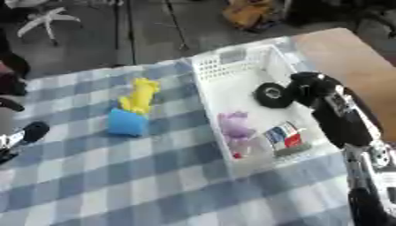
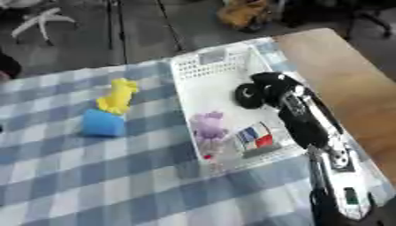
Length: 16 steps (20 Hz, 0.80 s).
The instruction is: Pick up objects on the table and place them in the box.
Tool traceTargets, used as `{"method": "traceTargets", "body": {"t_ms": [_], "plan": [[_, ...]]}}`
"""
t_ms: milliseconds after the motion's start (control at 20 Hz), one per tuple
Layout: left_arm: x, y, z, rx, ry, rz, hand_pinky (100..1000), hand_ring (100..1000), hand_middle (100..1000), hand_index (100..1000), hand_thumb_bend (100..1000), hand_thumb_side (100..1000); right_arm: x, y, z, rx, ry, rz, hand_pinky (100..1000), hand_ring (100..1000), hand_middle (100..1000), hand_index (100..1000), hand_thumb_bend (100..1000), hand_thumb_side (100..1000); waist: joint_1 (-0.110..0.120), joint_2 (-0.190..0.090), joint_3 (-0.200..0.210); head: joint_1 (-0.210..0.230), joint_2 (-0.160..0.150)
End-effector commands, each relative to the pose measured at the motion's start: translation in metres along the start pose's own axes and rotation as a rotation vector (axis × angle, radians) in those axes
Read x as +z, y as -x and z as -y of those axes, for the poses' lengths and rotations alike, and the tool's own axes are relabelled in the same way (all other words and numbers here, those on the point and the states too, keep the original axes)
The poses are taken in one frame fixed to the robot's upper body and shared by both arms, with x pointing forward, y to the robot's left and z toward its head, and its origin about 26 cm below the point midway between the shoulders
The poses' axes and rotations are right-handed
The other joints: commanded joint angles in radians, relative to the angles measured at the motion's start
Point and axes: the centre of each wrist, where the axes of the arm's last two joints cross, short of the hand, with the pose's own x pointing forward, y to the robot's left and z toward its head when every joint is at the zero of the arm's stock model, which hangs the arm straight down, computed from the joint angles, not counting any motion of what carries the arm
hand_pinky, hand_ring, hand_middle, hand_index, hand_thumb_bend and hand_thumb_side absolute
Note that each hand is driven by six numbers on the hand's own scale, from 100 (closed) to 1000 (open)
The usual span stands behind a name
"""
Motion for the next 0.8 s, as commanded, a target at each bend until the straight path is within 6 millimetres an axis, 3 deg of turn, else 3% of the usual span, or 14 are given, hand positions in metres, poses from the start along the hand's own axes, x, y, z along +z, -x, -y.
{"method": "traceTargets", "body": {"t_ms": [50, 800], "plan": [[-0.006, -0.004, -0.014, -0.053, 0.010, 0.029, 561, 683, 647, 803, 927, 536, -0.004, -0.007, 0.005, 0.021, -0.007, 0.021, 657, 545, 611, 796, 100, 819, -0.003, -0.088, 0.000, 0.002, 0.000], [-0.011, -0.001, -0.026, -0.150, 0.059, 0.037, 574, 680, 629, 797, 921, 508, -0.004, -0.007, 0.004, 0.018, -0.011, 0.020, 657, 543, 610, 795, 100, 816, -0.001, -0.091, 0.000, 0.001, -0.007]]}}
